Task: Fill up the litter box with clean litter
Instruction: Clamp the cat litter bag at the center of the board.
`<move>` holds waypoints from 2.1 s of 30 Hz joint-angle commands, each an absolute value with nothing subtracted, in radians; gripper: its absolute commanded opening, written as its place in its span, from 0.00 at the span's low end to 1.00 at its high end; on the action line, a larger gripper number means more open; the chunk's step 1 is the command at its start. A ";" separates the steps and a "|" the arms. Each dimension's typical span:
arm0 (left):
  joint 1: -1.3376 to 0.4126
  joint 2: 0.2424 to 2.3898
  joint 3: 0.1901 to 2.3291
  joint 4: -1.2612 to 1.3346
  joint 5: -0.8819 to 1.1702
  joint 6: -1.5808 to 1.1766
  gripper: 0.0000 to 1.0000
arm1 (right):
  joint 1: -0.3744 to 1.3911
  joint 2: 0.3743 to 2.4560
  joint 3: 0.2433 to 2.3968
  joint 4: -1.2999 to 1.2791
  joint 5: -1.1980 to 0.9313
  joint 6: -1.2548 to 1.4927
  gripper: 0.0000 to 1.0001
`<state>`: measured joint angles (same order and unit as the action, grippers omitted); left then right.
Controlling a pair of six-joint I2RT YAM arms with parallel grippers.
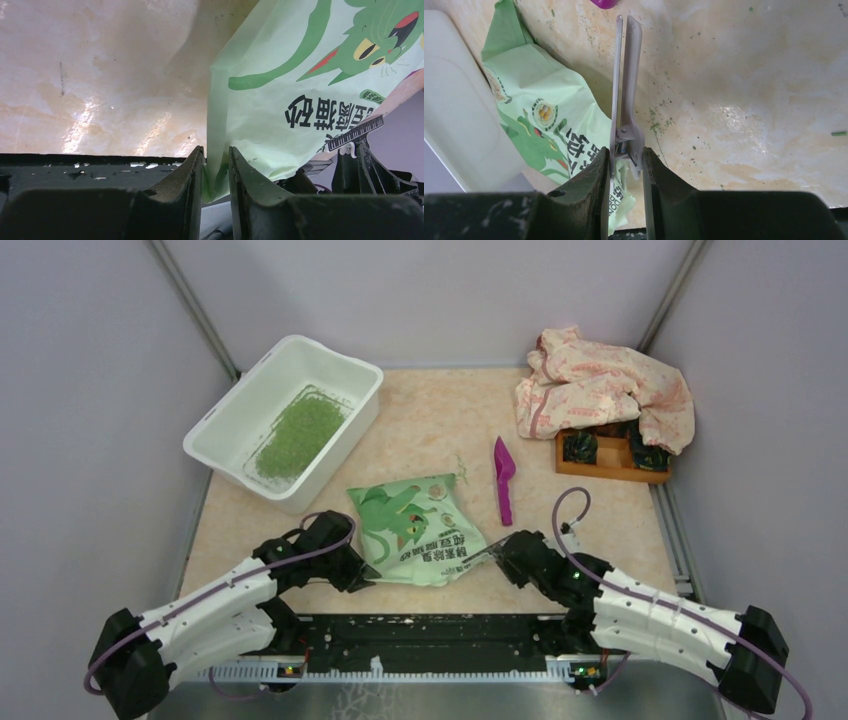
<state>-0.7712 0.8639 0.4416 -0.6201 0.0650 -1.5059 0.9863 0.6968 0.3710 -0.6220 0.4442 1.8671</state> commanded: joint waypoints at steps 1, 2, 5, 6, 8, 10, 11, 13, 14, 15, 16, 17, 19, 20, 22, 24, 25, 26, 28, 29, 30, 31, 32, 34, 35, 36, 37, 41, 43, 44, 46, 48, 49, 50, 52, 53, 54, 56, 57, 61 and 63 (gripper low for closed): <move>-0.784 0.886 0.443 -0.546 0.079 -1.562 0.29 | 0.997 0.714 0.462 -0.664 0.477 1.821 0.00; -0.786 0.888 0.443 -0.541 0.081 -1.562 0.29 | 0.998 0.715 0.468 -0.670 0.482 1.816 0.00; -0.787 0.888 0.444 -0.527 0.085 -1.562 0.29 | 0.997 0.713 0.467 -0.663 0.489 1.810 0.00; -0.786 0.886 0.446 -0.525 0.086 -1.561 0.29 | 0.998 0.714 0.467 -0.659 0.490 1.809 0.00; -0.786 0.883 0.451 -0.523 0.087 -1.560 0.29 | 0.998 0.716 0.469 -0.658 0.497 1.796 0.00; -0.786 0.878 0.454 -0.517 0.091 -1.559 0.29 | 0.997 0.719 0.484 -0.671 0.509 1.778 0.00; -0.786 0.872 0.454 -0.510 0.095 -1.558 0.30 | 0.998 0.718 0.491 -0.678 0.516 1.769 0.00; -0.786 0.858 0.455 -0.498 0.106 -1.560 0.30 | 0.998 0.717 0.500 -0.697 0.525 1.762 0.00; -0.786 0.851 0.457 -0.493 0.111 -1.560 0.30 | 0.997 0.716 0.501 -0.699 0.529 1.755 0.00; -0.787 0.846 0.460 -0.490 0.113 -1.562 0.30 | 0.998 0.715 0.503 -0.702 0.530 1.752 0.00; -0.787 0.841 0.463 -0.488 0.116 -1.563 0.30 | 0.997 0.715 0.505 -0.708 0.531 1.751 0.00; -0.786 0.837 0.466 -0.486 0.120 -1.562 0.30 | 0.997 0.715 0.503 -0.705 0.534 1.747 0.00; -0.786 0.838 0.471 -0.482 0.132 -1.560 0.30 | 0.997 0.717 0.500 -0.699 0.536 1.741 0.00; -0.786 0.840 0.472 -0.478 0.140 -1.559 0.30 | 0.997 0.717 0.494 -0.690 0.539 1.736 0.00; -0.786 0.846 0.474 -0.473 0.152 -1.555 0.30 | 0.997 0.713 0.483 -0.670 0.541 1.732 0.00; -0.786 0.850 0.478 -0.469 0.157 -1.549 0.30 | 0.998 0.699 0.464 -0.637 0.548 1.723 0.00; -0.787 0.852 0.480 -0.469 0.156 -1.545 0.30 | 0.997 0.687 0.453 -0.622 0.552 1.723 0.00; -0.788 0.853 0.481 -0.469 0.155 -1.541 0.30 | 0.997 0.677 0.441 -0.598 0.558 1.715 0.00; -0.788 0.857 0.479 -0.469 0.156 -1.535 0.30 | 0.998 0.660 0.420 -0.585 0.564 1.716 0.00; -0.787 0.861 0.478 -0.467 0.157 -1.534 0.30 | 0.997 0.658 0.414 -0.586 0.563 1.716 0.00; -0.787 0.865 0.476 -0.465 0.160 -1.530 0.30 | 0.997 0.659 0.411 -0.590 0.560 1.716 0.00; -0.787 0.871 0.472 -0.459 0.163 -1.527 0.30 | 0.997 0.663 0.409 -0.591 0.556 1.715 0.00; -0.787 0.874 0.469 -0.453 0.166 -1.523 0.31 | 0.997 0.667 0.406 -0.592 0.553 1.714 0.00; -0.788 0.878 0.463 -0.448 0.173 -1.517 0.31 | 0.997 0.670 0.398 -0.586 0.552 1.710 0.00; -0.788 0.879 0.461 -0.444 0.174 -1.513 0.31 | 0.997 0.668 0.391 -0.576 0.552 1.703 0.00; -0.787 0.878 0.459 -0.445 0.174 -1.509 0.30 | 0.997 0.666 0.386 -0.566 0.552 1.701 0.00; -0.787 0.876 0.458 -0.445 0.175 -1.508 0.31 | 0.997 0.665 0.381 -0.556 0.552 1.696 0.00; -0.788 0.875 0.451 -0.445 0.172 -1.496 0.31 | 0.997 0.680 0.384 -0.559 0.549 1.687 0.00; -0.787 0.878 0.446 -0.445 0.175 -1.496 0.31 | 0.997 0.686 0.397 -0.585 0.553 1.688 0.00; -0.787 0.878 0.444 -0.445 0.176 -1.495 0.31 | 0.997 0.686 0.402 -0.600 0.555 1.689 0.00; -0.787 0.878 0.441 -0.443 0.178 -1.493 0.31 | 0.998 0.684 0.406 -0.619 0.560 1.694 0.00; -0.787 0.878 0.439 -0.443 0.177 -1.492 0.31 | 0.999 0.678 0.407 -0.628 0.563 1.696 0.00; -0.787 0.879 0.439 -0.442 0.176 -1.491 0.31 | 0.999 0.678 0.408 -0.635 0.565 1.697 0.00; -0.787 0.879 0.439 -0.441 0.175 -1.491 0.31 | 0.999 0.679 0.411 -0.641 0.566 1.697 0.00; -0.787 0.884 0.438 -0.438 0.176 -1.489 0.31 | 0.999 0.682 0.424 -0.659 0.572 1.699 0.00; -0.787 0.886 0.437 -0.434 0.179 -1.489 0.31 | 0.998 0.680 0.429 -0.663 0.576 1.694 0.00; -0.788 0.888 0.435 -0.428 0.181 -1.490 0.31 | 0.999 0.681 0.433 -0.667 0.578 1.691 0.00; -0.787 0.897 0.434 -0.417 0.185 -1.490 0.31 | 0.999 0.688 0.442 -0.677 0.580 1.688 0.00; -0.787 0.901 0.434 -0.410 0.188 -1.487 0.31 | 0.999 0.694 0.447 -0.677 0.581 1.685 0.00; -0.787 0.916 0.439 -0.381 0.203 -1.481 0.31 | 0.999 0.718 0.465 -0.687 0.583 1.682 0.00; -0.787 0.924 0.444 -0.370 0.209 -1.472 0.31 | 0.999 0.719 0.463 -0.672 0.586 1.680 0.00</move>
<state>-0.7792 0.9131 0.4385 -0.4614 0.1917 -1.4773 0.9863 0.7105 0.4194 -0.6682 0.5674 1.7008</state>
